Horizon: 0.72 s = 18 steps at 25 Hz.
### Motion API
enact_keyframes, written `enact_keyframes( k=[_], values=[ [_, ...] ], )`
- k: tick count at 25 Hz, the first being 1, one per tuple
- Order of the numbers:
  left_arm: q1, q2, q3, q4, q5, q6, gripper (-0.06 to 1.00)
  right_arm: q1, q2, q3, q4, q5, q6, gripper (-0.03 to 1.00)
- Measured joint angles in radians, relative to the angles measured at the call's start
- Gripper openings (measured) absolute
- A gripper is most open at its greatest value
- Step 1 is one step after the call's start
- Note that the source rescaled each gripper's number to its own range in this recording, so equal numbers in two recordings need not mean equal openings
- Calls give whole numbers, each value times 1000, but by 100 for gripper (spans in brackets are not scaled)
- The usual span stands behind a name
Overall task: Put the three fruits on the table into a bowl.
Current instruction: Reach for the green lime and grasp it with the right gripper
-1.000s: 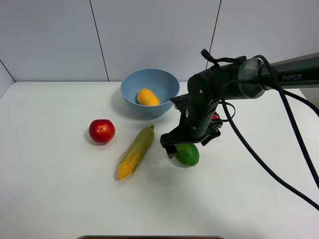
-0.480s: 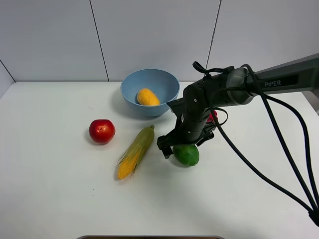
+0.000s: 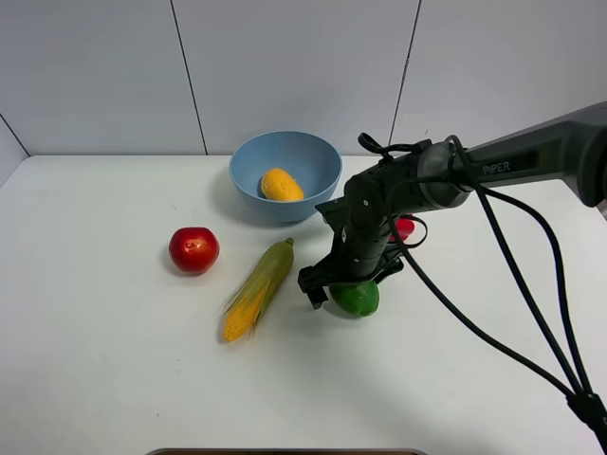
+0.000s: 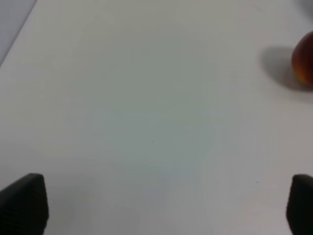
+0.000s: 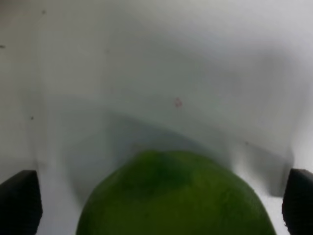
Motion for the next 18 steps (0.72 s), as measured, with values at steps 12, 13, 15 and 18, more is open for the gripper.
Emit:
enact_keyframes(
  k=[12,13,15,18],
  values=[
    [0,0,0,0,0,0,100,-6,13,0,14,6,-7,98],
    [0,0,0,0,0,0,100,-6,13,0,14,6,-8,98],
    [0,0,0,0,0,0,100,-6,13,0,14,6,-8,98],
    [0,0,0,0,0,0,100,-6,13,0,14,6,-8,98]
  ],
)
